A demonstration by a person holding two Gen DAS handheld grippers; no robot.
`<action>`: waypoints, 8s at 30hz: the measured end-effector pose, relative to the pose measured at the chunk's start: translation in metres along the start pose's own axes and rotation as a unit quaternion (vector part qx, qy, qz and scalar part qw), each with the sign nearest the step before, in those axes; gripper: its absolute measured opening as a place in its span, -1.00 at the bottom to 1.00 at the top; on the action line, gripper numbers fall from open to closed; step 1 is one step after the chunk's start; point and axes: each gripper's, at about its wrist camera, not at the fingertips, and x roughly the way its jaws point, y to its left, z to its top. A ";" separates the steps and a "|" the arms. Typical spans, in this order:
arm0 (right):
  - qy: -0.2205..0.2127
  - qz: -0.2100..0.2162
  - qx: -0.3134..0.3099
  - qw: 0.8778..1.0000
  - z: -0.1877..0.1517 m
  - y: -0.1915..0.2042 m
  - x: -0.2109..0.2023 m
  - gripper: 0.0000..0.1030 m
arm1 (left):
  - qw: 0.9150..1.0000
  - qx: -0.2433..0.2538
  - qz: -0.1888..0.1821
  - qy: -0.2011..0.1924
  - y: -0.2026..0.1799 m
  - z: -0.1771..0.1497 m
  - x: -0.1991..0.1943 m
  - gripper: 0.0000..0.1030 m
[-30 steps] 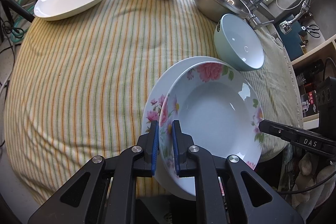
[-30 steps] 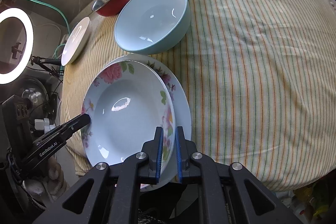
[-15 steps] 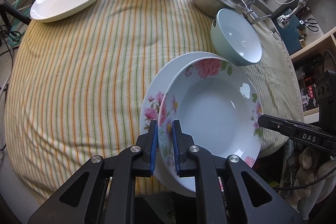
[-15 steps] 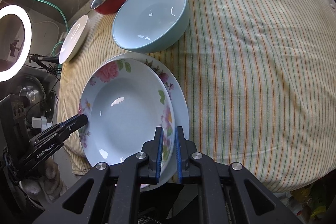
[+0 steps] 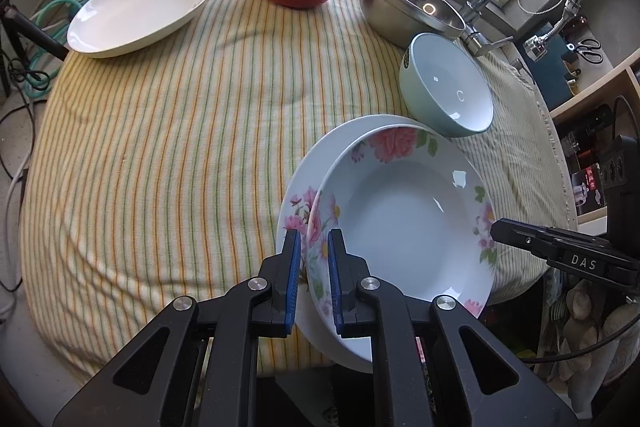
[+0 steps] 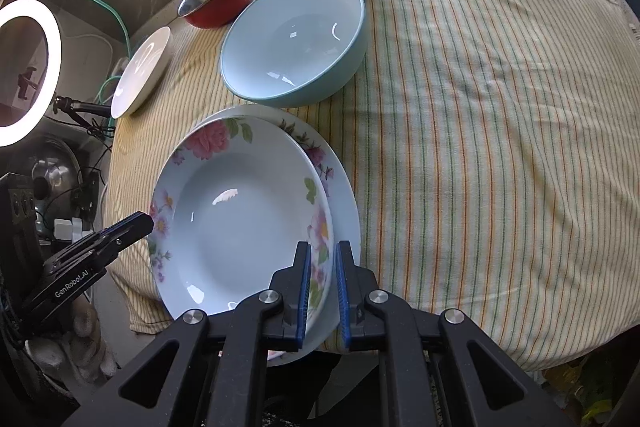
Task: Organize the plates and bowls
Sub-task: 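Lower the rose-print plate onto the peony-print plate and open both tools, then move both tools to the rim of the white branch-print plate, then close both tools on the white branch-print plate rim, then lift the white branch-print plate with both tools and carry it over the stack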
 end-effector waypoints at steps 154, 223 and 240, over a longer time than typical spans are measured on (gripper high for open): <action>0.071 0.039 -0.241 0.967 0.288 0.248 0.169 -0.84 | 0.928 -0.326 0.058 -0.172 0.212 0.090 -0.004 -0.84; -0.021 0.053 -0.018 0.998 0.067 0.077 -0.003 -0.84 | 0.987 -0.112 -0.054 -0.105 0.077 0.004 -0.058 -0.84; -0.017 0.039 0.045 0.998 0.020 0.018 -0.005 -0.84 | 0.995 -0.050 -0.063 -0.056 0.036 -0.004 -0.031 -0.84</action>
